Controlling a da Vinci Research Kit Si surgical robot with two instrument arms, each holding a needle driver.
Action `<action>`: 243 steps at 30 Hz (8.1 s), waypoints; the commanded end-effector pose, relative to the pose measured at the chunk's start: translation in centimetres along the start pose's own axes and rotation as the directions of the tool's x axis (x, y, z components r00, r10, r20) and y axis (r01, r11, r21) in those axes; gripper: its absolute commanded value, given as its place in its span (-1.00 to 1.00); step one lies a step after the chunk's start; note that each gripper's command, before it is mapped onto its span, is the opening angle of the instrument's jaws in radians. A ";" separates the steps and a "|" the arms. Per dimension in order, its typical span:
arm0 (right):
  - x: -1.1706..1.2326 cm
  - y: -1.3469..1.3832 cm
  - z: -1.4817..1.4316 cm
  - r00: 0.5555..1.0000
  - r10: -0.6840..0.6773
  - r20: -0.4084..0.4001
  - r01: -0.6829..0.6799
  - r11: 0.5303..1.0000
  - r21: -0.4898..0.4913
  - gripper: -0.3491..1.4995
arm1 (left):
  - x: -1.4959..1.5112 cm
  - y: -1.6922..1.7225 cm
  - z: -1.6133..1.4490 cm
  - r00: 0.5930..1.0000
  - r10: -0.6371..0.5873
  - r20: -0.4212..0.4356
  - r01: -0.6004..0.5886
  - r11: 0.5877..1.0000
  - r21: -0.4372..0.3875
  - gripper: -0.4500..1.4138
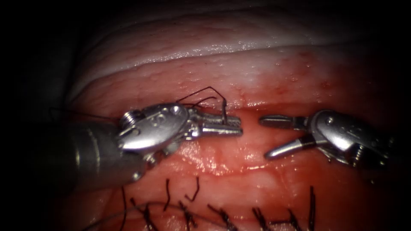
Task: Wound Closure
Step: Pull needle the rest of the way through tissue with left needle driver, then grip suture near tissue and pull away from tissue with right hand. Repeat until only a short tail remains on top side.
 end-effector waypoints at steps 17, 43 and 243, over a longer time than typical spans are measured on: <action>-0.50 0.02 0.47 0.971 -0.129 0.203 0.134 0.991 -0.009 0.11 | 0.43 0.45 -0.17 0.977 -0.202 -0.072 0.182 0.959 -0.216 -1.00; -0.75 -0.01 0.43 0.950 -0.074 0.304 0.079 0.997 -0.004 -0.16 | 1.48 1.46 -0.61 0.495 0.863 0.103 -0.852 0.459 0.253 -1.00; 0.12 -0.19 0.44 0.890 -0.405 0.210 0.426 0.902 -0.067 -1.00 | 0.80 0.88 -2.08 0.694 0.623 0.362 -0.714 0.659 0.234 -1.00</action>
